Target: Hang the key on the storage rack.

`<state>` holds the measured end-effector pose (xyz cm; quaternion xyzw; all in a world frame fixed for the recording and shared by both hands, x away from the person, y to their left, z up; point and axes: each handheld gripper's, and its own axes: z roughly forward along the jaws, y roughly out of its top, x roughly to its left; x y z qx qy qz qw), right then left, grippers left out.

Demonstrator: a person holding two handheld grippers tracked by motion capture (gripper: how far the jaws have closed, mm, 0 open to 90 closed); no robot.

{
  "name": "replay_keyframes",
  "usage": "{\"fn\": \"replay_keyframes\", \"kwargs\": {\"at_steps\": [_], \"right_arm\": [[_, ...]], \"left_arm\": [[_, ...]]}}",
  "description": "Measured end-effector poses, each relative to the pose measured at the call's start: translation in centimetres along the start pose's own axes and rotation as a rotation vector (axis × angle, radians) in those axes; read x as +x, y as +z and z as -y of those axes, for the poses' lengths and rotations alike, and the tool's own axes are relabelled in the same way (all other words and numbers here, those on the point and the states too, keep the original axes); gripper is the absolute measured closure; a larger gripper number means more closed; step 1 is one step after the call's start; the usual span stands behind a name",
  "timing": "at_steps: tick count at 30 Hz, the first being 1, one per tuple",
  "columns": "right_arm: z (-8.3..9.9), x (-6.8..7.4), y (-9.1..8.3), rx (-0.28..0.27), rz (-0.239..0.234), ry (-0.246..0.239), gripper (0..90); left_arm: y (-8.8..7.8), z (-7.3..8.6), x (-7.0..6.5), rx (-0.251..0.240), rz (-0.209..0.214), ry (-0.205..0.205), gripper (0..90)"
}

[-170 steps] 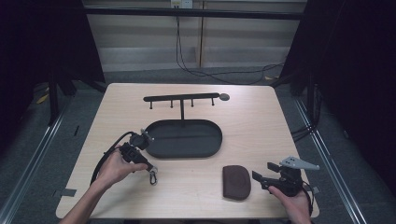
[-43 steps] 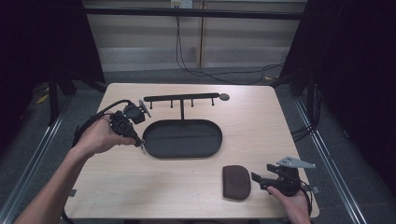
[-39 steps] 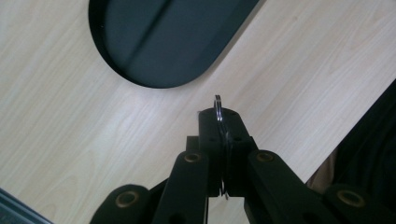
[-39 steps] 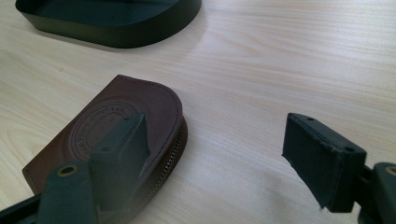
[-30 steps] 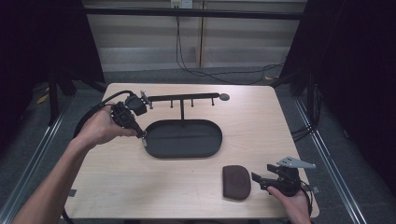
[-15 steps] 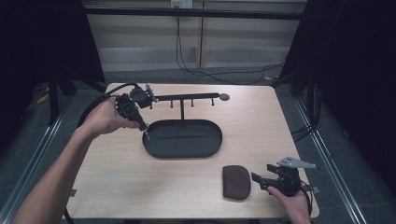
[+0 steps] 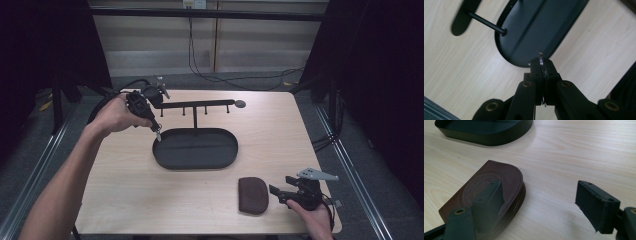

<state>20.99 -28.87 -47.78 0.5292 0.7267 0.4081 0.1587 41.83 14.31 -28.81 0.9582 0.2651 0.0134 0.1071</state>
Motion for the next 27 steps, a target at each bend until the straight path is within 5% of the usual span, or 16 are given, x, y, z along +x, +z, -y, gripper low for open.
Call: {"fn": "replay_keyframes", "kwargs": {"at_steps": [27], "right_arm": [[0.0, 0.0, 0.1, 0.002, -0.008, 0.002, 22.1]], "left_arm": [[0.0, -1.6, 2.6, -0.004, -0.022, -0.068, 89.1]]}}
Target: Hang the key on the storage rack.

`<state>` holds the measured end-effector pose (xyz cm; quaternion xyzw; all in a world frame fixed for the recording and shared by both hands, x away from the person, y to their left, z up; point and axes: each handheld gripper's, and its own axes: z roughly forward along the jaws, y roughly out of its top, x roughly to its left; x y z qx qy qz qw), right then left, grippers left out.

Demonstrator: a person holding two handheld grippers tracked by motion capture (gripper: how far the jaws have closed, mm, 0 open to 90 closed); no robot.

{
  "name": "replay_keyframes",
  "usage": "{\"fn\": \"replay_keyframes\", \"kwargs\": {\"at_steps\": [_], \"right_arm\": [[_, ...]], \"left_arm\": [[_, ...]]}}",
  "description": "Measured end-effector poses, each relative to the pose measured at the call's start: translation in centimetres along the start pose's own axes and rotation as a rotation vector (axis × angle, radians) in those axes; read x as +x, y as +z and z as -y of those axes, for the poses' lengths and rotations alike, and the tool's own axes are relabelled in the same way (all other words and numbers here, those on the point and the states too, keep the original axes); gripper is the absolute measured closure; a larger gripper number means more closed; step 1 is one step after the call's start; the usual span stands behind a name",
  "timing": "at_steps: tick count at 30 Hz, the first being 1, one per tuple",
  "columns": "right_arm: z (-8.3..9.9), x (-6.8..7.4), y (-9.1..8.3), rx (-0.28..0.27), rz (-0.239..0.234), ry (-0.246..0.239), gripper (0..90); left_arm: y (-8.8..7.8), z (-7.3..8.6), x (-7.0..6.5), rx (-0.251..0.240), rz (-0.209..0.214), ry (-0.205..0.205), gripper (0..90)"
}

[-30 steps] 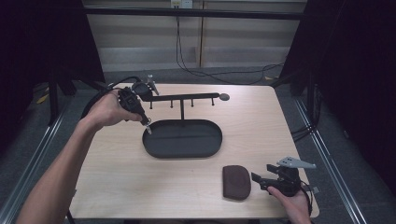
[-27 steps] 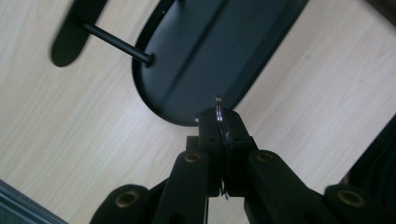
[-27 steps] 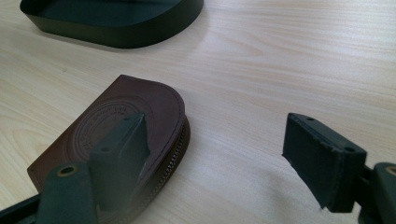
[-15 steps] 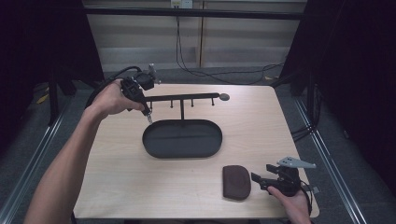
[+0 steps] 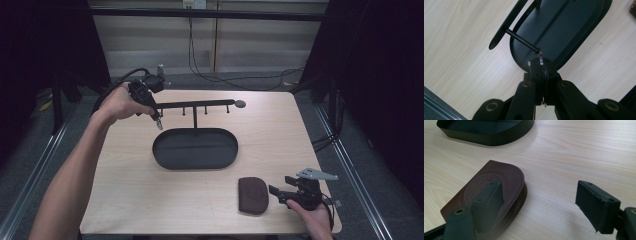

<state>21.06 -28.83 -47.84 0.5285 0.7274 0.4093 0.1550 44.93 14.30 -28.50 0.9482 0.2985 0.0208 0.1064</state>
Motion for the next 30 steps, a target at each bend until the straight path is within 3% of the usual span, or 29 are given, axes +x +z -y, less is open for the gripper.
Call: {"fn": "replay_keyframes", "kwargs": {"at_steps": [16, 30], "right_arm": [[0.0, 0.0, 0.0, 0.001, 0.000, -0.002, 22.1], [0.0, 0.1, 0.0, 0.001, -0.002, -0.003, 22.2]], "left_arm": [[0.4, -1.4, 0.0, 0.014, -0.002, -0.004, 88.8], [0.7, -1.0, 0.7, -0.002, -0.023, -0.038, 85.7]]}}
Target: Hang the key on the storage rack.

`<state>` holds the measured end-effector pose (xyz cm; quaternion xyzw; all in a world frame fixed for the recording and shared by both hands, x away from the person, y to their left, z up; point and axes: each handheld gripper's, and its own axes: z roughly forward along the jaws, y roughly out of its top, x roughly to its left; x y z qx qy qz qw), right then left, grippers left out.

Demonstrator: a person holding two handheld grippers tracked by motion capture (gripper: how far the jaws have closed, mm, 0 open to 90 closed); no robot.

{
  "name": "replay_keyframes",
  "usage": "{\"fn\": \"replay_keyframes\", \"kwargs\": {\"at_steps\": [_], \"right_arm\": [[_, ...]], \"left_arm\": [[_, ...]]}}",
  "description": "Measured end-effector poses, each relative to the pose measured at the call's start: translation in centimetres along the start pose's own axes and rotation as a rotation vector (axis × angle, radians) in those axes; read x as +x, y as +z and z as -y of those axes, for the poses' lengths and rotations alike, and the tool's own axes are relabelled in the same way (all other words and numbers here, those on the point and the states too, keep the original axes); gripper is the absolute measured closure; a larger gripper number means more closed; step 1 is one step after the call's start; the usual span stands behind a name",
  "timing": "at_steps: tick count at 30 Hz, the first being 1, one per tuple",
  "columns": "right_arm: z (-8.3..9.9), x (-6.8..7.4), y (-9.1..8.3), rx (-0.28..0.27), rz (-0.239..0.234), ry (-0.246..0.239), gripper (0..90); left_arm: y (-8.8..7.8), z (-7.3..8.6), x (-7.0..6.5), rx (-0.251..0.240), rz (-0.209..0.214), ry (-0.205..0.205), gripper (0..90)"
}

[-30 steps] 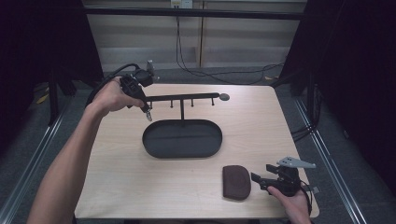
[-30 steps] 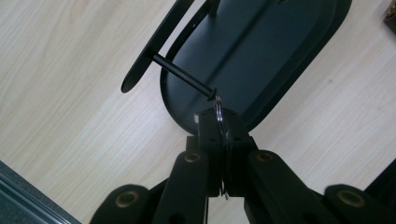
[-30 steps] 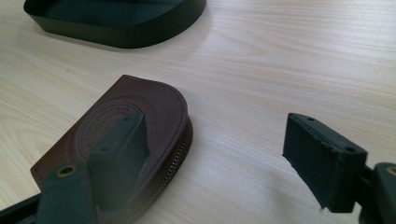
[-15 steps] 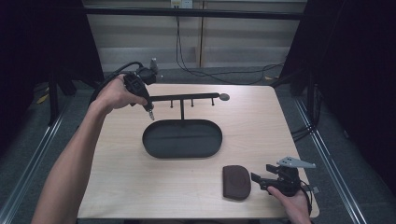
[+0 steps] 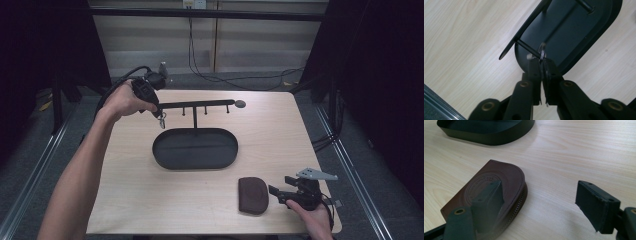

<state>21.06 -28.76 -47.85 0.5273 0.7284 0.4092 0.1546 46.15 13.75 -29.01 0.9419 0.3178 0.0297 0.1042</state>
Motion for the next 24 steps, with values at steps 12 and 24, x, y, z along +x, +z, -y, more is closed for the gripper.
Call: {"fn": "replay_keyframes", "kwargs": {"at_steps": [12, 24], "right_arm": [[-0.1, 0.0, 0.2, 0.006, -0.001, -0.001, 22.2], [0.0, 0.0, 0.0, 0.006, -0.006, 0.001, 22.5]], "left_arm": [[-0.5, 1.5, 0.2, -0.062, 0.050, -0.056, 79.2], [0.0, 4.7, -0.4, -0.193, 0.095, -0.119, 62.0]]}}
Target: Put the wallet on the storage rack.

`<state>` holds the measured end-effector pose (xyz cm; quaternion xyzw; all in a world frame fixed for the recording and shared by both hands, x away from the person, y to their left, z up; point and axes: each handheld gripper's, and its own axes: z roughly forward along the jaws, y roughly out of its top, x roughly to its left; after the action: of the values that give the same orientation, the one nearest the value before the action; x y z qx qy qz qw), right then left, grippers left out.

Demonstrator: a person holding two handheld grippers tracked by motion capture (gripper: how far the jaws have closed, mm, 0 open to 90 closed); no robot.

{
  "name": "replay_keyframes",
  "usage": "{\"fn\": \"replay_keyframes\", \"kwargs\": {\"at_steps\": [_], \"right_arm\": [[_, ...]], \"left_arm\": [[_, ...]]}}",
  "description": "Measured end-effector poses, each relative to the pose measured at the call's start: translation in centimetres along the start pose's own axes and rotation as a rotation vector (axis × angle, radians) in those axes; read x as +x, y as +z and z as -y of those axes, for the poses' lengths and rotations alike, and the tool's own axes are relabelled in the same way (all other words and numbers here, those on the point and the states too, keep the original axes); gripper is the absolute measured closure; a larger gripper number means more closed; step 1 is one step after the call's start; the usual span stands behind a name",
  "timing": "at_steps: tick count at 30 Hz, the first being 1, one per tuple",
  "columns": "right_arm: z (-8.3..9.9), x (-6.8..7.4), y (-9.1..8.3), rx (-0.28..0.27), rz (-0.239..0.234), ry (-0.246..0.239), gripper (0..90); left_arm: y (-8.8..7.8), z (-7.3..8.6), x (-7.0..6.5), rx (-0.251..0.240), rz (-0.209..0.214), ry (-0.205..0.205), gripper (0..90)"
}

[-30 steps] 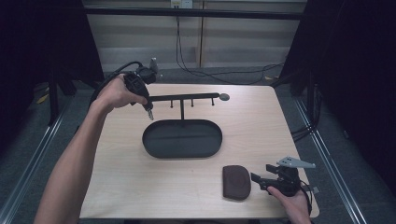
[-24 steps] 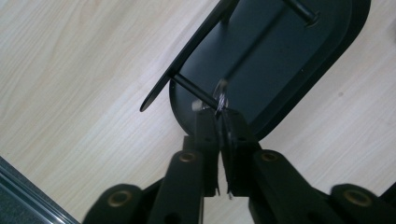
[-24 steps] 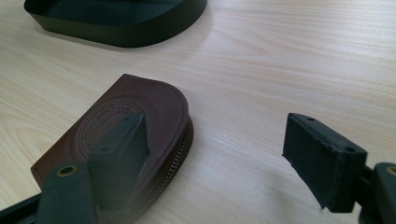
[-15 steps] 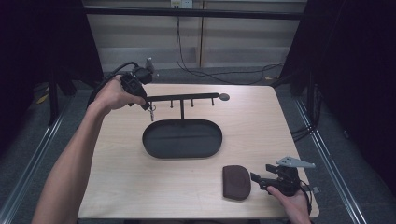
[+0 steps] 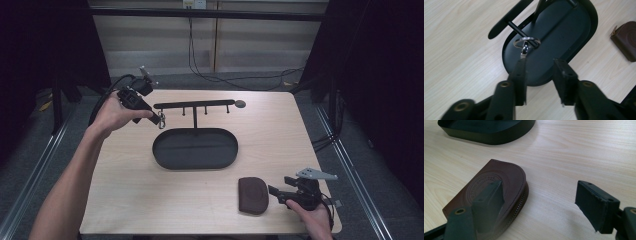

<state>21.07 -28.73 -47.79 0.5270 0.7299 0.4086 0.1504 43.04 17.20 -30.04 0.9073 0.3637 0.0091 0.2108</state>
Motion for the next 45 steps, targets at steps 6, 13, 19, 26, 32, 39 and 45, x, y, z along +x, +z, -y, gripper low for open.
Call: {"fn": "replay_keyframes", "kwargs": {"at_steps": [6, 13, 19, 26, 32, 39, 45], "right_arm": [[0.0, 0.0, 0.0, 0.001, 0.003, 0.000, 22.4], [0.0, 0.0, 0.0, 0.001, 0.010, 0.000, 22.4], [0.0, 0.0, 0.0, 0.002, 0.009, 0.004, 22.4], [-0.1, -0.1, 0.1, 0.005, 0.013, 0.019, 22.4], [-0.1, -0.1, 0.0, -0.002, 0.014, 0.019, 22.4], [-0.1, -0.1, -0.1, -0.006, 0.011, 0.025, 22.4], [-0.1, -0.1, -0.1, -0.005, -0.010, 0.040, 22.7]], "left_arm": [[0.7, 1.9, 0.1, -0.007, -0.011, -0.017, 52.9], [1.2, 4.1, -0.1, -0.099, -0.044, -0.053, 45.4], [2.1, 6.3, -0.1, -0.159, -0.026, -0.077, 37.2], [3.3, 8.5, -0.4, -0.209, -0.050, -0.113, 24.4], [4.0, 11.2, -1.3, -0.281, -0.042, -0.115, 19.8], [5.2, 13.9, -2.2, -0.337, -0.090, -0.143, 21.5], [6.3, 16.4, -3.8, -0.400, -0.090, -0.135, 21.9]]}}
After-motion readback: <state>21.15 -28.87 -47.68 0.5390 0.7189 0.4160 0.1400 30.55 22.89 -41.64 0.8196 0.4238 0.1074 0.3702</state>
